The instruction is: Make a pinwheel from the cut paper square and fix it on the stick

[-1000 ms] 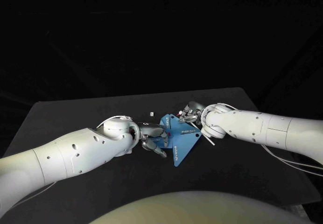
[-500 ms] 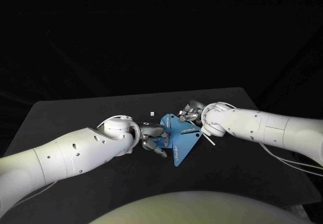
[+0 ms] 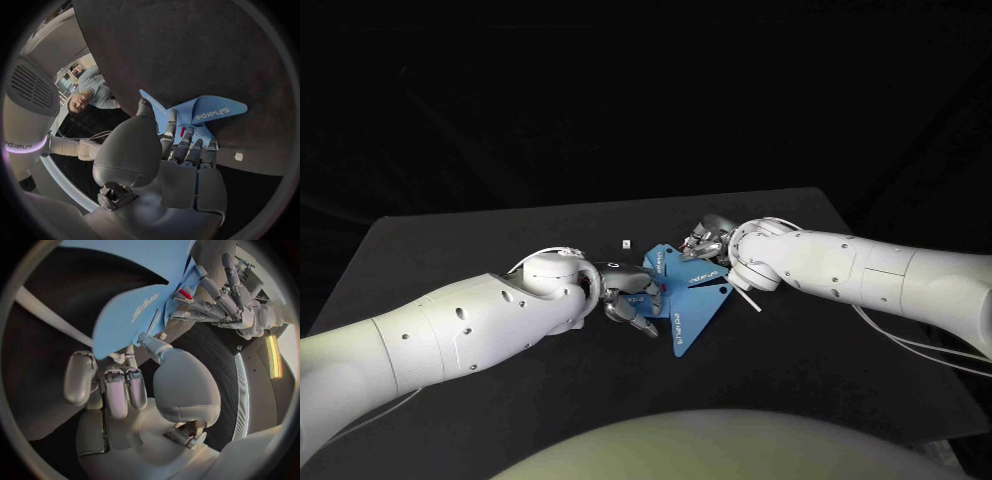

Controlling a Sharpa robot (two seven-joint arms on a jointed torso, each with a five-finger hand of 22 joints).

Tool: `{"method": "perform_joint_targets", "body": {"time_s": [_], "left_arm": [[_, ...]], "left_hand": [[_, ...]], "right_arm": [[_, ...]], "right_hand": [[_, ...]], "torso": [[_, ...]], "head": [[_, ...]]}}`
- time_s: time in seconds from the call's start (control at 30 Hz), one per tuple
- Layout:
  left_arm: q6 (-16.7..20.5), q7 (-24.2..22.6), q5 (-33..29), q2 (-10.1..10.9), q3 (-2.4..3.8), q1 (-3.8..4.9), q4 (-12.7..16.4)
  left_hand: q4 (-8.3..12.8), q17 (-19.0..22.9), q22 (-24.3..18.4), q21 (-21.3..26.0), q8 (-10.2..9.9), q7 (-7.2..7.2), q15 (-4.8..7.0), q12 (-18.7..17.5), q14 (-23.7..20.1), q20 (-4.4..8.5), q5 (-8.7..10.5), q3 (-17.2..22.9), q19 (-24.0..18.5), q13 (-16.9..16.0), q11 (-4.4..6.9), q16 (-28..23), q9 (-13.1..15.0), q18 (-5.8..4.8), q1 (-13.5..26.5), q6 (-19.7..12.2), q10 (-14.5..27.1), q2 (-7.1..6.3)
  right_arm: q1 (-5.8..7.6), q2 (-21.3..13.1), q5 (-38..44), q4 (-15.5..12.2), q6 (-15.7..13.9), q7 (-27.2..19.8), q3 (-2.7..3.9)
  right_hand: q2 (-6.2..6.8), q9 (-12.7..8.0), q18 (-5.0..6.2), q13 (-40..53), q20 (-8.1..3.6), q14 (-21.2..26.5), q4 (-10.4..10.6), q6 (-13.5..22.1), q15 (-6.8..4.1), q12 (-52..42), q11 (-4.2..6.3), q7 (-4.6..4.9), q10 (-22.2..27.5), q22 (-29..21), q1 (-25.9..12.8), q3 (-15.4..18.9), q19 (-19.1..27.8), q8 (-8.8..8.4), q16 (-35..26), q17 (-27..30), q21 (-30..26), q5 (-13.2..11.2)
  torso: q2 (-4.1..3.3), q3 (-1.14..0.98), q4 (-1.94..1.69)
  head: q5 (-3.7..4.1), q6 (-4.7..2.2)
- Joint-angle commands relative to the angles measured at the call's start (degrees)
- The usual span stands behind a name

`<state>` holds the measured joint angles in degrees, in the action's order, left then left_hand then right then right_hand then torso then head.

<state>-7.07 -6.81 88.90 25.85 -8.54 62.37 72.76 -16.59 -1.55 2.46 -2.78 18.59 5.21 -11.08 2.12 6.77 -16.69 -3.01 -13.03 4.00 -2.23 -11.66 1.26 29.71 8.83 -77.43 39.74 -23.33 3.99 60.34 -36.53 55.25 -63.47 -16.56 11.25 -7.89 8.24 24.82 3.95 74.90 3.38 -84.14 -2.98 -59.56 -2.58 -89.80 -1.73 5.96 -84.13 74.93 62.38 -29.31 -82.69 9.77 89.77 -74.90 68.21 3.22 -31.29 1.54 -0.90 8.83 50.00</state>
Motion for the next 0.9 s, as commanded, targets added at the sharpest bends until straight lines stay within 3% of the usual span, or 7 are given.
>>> {"method": "perform_joint_targets", "body": {"time_s": [0.03,0.9], "left_arm": [[-2.2,0.9,0.2,0.0,-0.21,-0.22,-0.1],[-2.4,1.0,0.3,0.4,-0.22,-0.23,0.0]], "left_hand": [[-0.1,0.0,0.1,-0.2,-0.2,0.11,0.02,0.1,0.0,-0.04,0.28,-0.4,-0.2,-0.1,-0.30,0.0,-0.1,0.57,0.0,0.5,0.1,0.46],[-0.1,0.0,0.1,-0.2,-0.8,0.17,0.11,0.1,-0.1,-0.03,0.27,-0.7,-0.2,-0.1,-0.13,0.0,-0.7,0.51,-0.2,0.6,0.5,0.76]], "right_arm": [[-0.15,0.3,-0.2,0.2,1.5,-0.8,-0.10],[-0.02,0.2,-1.1,0.8,2.7,-0.8,-0.09]], "right_hand": [[0.28,0.0,0.48,15.1,-0.15,-5.9,0.0,0.1,-0.26,-0.2,0.26,-0.05,-5.9,4.9,-0.3,0.3,-0.3,-0.39,0.2,-15.1,0.2,-0.1],[-0.07,0.6,0.48,15.1,-0.17,-5.9,-0.3,-0.9,-0.32,-0.2,0.62,-0.47,-5.9,5.0,0.4,0.1,-0.3,0.25,0.2,-15.1,0.2,0.0]], "torso": [[0.01,0.03,0.01],[0.07,-0.01,0.06]], "head": [[0.00,0.00],[-0.11,0.00]]}}
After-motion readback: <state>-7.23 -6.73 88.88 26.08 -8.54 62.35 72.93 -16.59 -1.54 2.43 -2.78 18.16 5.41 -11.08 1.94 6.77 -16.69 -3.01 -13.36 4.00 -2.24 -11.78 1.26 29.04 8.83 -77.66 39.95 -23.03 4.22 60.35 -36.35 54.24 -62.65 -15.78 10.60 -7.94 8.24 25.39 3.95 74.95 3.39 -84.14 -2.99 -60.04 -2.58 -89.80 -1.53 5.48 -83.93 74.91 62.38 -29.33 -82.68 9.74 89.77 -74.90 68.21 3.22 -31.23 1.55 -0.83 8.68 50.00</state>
